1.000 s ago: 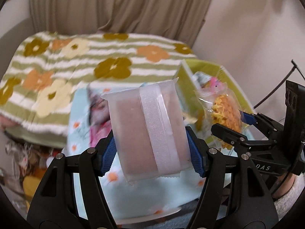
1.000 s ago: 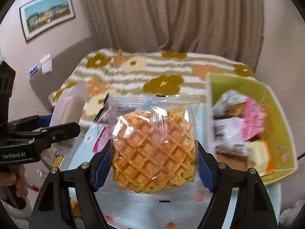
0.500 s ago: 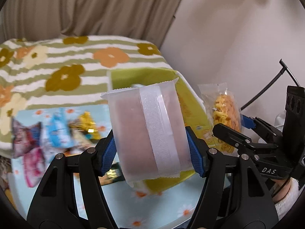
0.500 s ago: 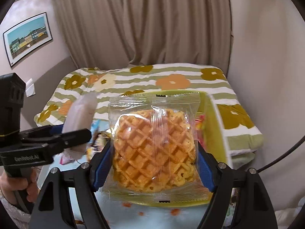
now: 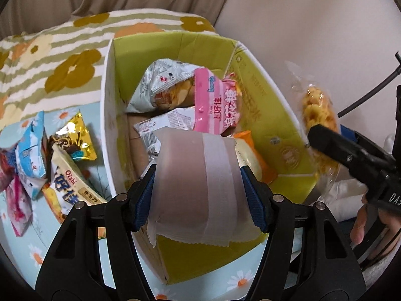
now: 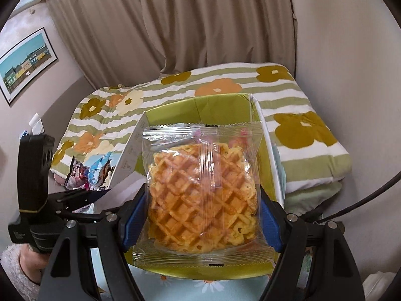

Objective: Organize snacks
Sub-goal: 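Carry both packs over the yellow box and open both tools to drop them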

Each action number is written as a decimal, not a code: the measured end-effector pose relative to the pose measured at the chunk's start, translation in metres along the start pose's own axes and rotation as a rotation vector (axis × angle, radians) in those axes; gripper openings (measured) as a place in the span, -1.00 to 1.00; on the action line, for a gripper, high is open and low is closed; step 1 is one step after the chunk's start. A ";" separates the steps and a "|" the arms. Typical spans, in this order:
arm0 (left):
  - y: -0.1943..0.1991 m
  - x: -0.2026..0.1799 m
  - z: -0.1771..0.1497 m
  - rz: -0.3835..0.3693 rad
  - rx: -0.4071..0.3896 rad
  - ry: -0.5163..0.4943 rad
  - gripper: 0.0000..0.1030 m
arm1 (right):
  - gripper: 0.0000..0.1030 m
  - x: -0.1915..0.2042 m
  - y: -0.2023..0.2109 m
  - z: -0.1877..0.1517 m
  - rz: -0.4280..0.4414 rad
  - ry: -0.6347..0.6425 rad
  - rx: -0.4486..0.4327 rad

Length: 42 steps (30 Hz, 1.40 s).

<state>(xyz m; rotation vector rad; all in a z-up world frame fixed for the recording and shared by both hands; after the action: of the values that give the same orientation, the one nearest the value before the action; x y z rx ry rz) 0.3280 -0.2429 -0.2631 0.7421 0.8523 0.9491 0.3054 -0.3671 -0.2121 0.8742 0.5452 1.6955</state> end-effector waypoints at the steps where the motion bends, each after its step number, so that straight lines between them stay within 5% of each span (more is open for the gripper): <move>1: -0.002 -0.001 0.000 0.004 0.005 -0.005 0.18 | 0.45 -0.002 -0.001 0.001 0.001 -0.007 0.002; 5: -0.005 -0.006 0.004 0.040 0.018 -0.032 0.28 | 0.45 -0.007 -0.004 0.003 0.000 -0.025 0.007; 7: 0.001 -0.006 0.007 0.071 0.004 -0.057 0.95 | 0.45 -0.009 -0.005 0.003 0.004 -0.034 0.012; 8: 0.004 -0.006 0.007 0.078 -0.005 -0.071 1.00 | 0.45 -0.009 -0.006 0.002 0.005 -0.037 0.017; 24: 0.049 0.026 -0.006 0.153 -0.065 -0.055 0.99 | 0.47 0.016 -0.030 -0.014 0.030 -0.004 0.117; 26: 0.056 0.030 -0.005 0.173 -0.087 -0.050 0.99 | 0.60 0.022 -0.037 -0.017 0.028 0.018 0.126; 28: 0.062 0.034 -0.006 0.183 -0.101 -0.044 0.99 | 0.97 0.025 -0.041 -0.020 0.027 0.032 0.124; 42: 0.078 0.042 -0.029 0.196 -0.130 0.029 0.99 | 0.99 0.030 -0.018 -0.035 0.044 0.099 0.099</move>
<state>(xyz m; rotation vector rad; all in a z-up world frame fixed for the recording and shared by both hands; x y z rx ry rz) 0.2870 -0.1694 -0.2237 0.7096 0.7443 1.1812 0.2855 -0.3301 -0.2388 0.8817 0.6867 1.7707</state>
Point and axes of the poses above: each gripper's, at about its wrist camera, not at the fingertips, and y roughly against the way its jaws point, x to its left, z to its top, the point moved 9 cm from there along -y, roughly the way its jaws point, and after that the axes turned 2 degrees about -y, right-handed, at the moved point
